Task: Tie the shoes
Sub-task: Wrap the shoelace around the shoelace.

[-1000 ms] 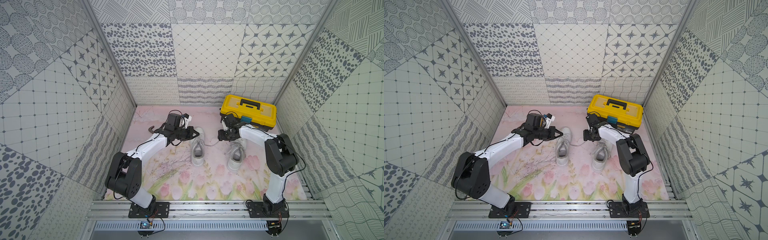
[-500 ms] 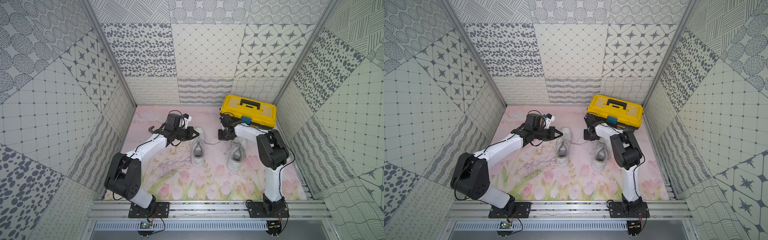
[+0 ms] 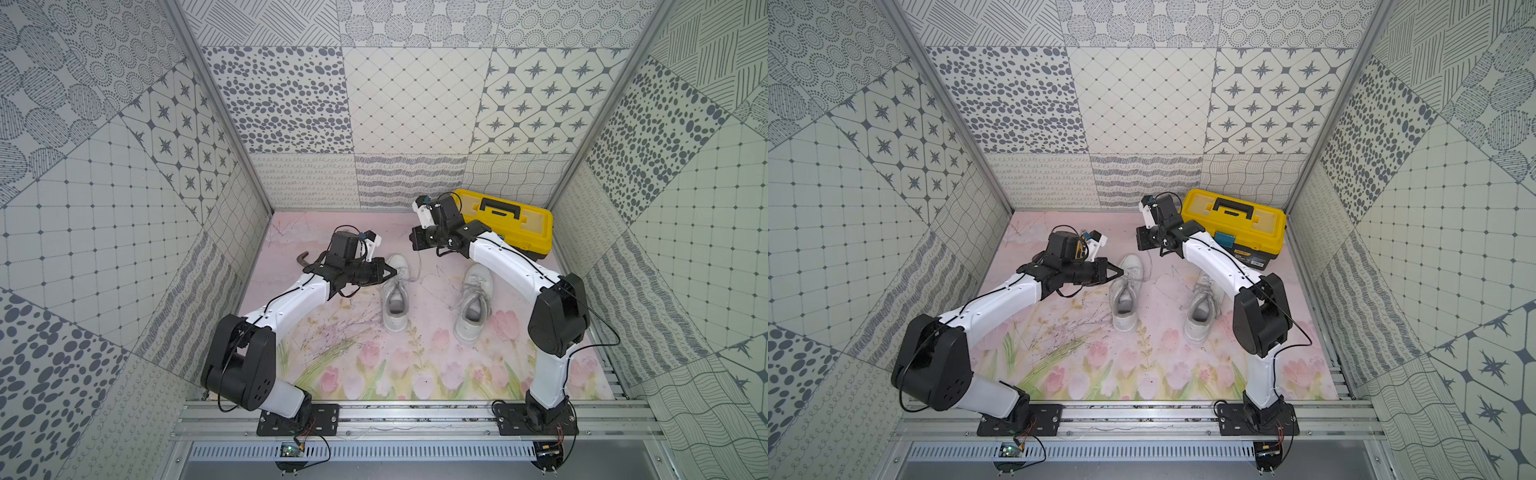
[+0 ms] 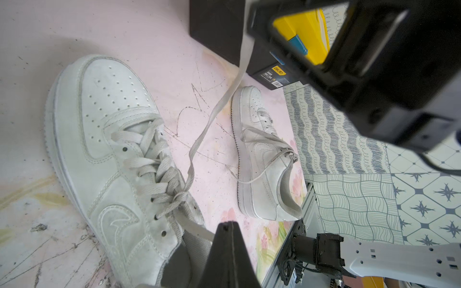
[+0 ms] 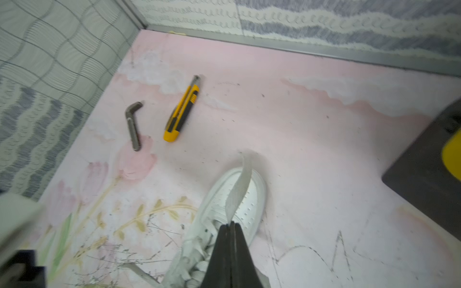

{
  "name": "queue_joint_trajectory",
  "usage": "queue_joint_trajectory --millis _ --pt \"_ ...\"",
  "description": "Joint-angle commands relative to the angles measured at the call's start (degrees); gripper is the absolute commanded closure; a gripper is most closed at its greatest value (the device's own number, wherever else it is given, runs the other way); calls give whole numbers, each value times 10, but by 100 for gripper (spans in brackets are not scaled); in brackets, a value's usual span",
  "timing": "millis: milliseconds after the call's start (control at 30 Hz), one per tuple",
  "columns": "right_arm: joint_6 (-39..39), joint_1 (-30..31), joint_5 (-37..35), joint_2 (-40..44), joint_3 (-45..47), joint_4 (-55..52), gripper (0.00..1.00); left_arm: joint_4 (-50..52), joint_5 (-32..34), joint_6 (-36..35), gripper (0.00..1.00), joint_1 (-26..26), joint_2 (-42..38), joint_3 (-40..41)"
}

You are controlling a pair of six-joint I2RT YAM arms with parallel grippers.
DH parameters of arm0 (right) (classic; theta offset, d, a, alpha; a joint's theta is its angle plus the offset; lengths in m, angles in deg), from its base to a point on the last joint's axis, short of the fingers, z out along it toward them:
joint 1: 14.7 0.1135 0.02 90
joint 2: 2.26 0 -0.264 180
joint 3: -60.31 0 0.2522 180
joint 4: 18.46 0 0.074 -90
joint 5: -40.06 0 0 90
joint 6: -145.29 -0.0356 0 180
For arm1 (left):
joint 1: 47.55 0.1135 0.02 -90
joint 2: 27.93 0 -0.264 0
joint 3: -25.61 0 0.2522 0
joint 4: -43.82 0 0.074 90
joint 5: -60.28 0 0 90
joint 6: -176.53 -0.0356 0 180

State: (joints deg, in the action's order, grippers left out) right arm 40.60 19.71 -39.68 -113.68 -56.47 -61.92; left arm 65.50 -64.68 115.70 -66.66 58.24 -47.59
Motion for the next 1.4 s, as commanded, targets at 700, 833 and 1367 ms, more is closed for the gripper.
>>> queue_joint_trajectory --millis 700,833,1367 --pt "63 -67 249 214 389 285 43 -30 -4 3 100 -2 1 -11" --pt "76 -43 273 209 423 330 43 -26 -6 2 100 -2 11 -24" --pt "77 16 263 114 349 339 41 -22 -9 4 100 -3 28 -37"
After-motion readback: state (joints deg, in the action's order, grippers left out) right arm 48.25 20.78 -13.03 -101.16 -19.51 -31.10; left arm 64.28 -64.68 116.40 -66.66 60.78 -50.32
